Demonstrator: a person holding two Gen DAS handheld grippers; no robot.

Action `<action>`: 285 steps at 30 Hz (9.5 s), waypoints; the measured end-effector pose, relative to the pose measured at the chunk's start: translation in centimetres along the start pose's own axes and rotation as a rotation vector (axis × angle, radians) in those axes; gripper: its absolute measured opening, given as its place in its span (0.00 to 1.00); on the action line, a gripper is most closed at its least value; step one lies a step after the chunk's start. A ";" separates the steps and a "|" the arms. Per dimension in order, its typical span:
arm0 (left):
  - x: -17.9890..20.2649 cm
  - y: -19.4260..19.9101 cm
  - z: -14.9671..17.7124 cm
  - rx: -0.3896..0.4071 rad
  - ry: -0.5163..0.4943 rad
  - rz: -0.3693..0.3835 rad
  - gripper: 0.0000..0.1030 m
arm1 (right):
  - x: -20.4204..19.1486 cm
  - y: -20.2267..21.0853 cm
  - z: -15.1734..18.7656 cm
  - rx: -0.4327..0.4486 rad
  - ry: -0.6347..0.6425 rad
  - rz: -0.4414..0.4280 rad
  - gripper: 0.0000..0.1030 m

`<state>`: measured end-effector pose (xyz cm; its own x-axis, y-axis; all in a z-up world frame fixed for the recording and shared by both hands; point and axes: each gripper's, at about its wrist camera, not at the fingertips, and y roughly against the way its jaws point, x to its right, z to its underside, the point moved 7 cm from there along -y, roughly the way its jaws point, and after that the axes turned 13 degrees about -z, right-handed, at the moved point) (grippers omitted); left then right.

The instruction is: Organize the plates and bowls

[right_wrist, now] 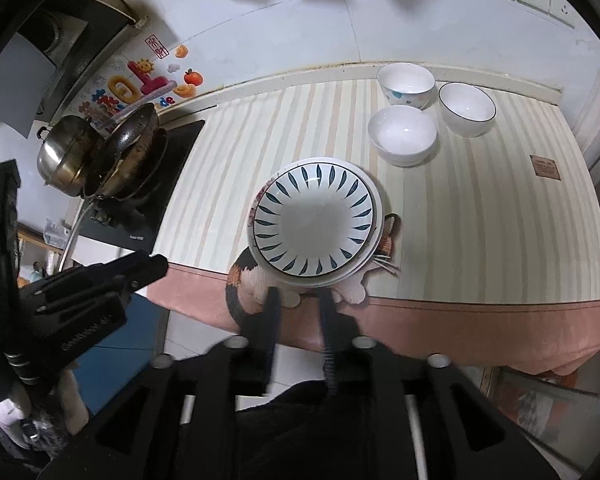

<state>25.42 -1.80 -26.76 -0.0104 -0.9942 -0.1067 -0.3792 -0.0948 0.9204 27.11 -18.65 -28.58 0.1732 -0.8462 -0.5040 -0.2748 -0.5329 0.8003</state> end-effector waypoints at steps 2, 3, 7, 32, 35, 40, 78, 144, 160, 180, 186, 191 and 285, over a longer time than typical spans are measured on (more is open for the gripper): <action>0.2 -0.3 -0.5 0.005 0.008 -0.009 0.24 | 0.1 0.4 -0.2 0.004 0.003 -0.010 0.46; 0.3 -0.6 -0.9 0.005 0.016 -0.010 0.25 | 0.4 0.6 -0.4 0.008 0.001 -0.011 0.49; 1.6 -2.3 -2.8 -0.009 0.040 -0.003 0.31 | 2.8 0.5 -2.0 0.012 -0.027 -0.010 0.50; 16.2 -26.6 -18.5 -0.273 0.032 0.091 0.15 | 28.4 -18.7 -20.0 -0.136 -0.281 -0.043 0.16; 16.9 -25.3 -17.6 -0.255 0.005 0.073 0.15 | 28.4 -18.6 -20.0 -0.141 -0.260 -0.040 0.16; 17.6 -21.9 -15.5 -0.240 -0.006 0.100 0.15 | 27.8 -16.5 -18.6 -0.150 -0.257 -0.054 0.16; 27.6 -19.8 -6.1 -0.228 -0.273 0.104 0.15 | 31.7 -7.3 -3.0 -0.131 -0.390 0.025 0.16; 26.9 -14.0 -21.8 -0.031 -0.199 0.148 0.16 | 32.6 -1.5 -19.8 0.062 -0.291 0.049 0.11; 25.4 -12.7 -12.7 -0.111 -0.284 0.170 0.16 | 28.2 -0.5 -7.8 -0.010 -0.341 0.045 0.11; 25.6 -15.9 -9.0 -0.191 -0.383 0.101 0.16 | 28.7 -4.0 -4.4 -0.120 -0.369 0.067 0.11; 25.7 -16.2 -8.8 -0.200 -0.390 0.098 0.16 | 28.8 -4.4 -4.9 -0.136 -0.363 0.074 0.11; 25.7 -16.4 -8.7 -0.220 -0.402 0.095 0.16 | 28.7 -4.5 -5.0 -0.150 -0.357 0.083 0.11; 24.4 -13.0 -10.4 -0.212 -0.285 0.150 0.07 | 25.7 1.8 -6.0 0.037 -0.349 0.027 0.11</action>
<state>39.75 -25.33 -37.44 -0.3193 -0.9469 -0.0380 -0.1543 0.0124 0.9879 36.76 -41.37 -38.16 -0.1665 -0.8058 -0.5683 -0.3104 -0.5042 0.8059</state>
